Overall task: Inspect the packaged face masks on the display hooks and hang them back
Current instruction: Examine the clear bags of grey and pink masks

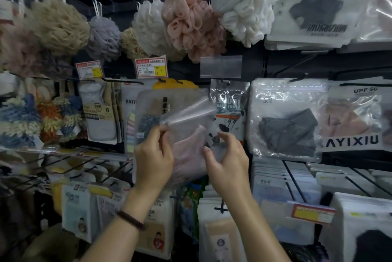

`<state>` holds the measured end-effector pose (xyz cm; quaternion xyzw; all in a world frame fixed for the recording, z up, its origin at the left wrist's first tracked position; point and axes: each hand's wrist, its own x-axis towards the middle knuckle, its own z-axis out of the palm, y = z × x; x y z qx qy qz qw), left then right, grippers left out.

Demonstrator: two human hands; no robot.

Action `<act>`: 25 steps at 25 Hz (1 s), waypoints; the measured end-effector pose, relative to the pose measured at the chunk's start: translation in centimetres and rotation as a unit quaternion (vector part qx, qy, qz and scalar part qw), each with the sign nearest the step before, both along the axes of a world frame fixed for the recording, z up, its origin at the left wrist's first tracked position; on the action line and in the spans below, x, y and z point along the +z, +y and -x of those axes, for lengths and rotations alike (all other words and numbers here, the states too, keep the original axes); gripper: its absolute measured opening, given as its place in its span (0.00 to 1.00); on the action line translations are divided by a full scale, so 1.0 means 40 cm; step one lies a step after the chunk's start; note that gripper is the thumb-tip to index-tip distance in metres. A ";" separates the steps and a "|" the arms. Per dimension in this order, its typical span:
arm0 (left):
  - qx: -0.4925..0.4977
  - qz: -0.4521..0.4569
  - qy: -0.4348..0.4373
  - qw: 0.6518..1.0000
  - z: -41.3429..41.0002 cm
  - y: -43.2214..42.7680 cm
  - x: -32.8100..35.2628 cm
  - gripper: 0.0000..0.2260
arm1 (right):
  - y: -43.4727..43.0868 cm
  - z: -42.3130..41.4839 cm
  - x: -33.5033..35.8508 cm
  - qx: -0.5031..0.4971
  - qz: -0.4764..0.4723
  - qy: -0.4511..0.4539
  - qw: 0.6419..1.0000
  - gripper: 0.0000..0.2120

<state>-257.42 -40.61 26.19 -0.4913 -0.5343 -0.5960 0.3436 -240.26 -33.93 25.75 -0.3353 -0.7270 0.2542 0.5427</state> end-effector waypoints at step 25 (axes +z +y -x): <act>-0.345 0.047 -0.483 0.803 -0.097 -0.312 -0.133 0.19 | -0.103 -0.044 -0.128 0.195 0.235 0.307 0.901 0.04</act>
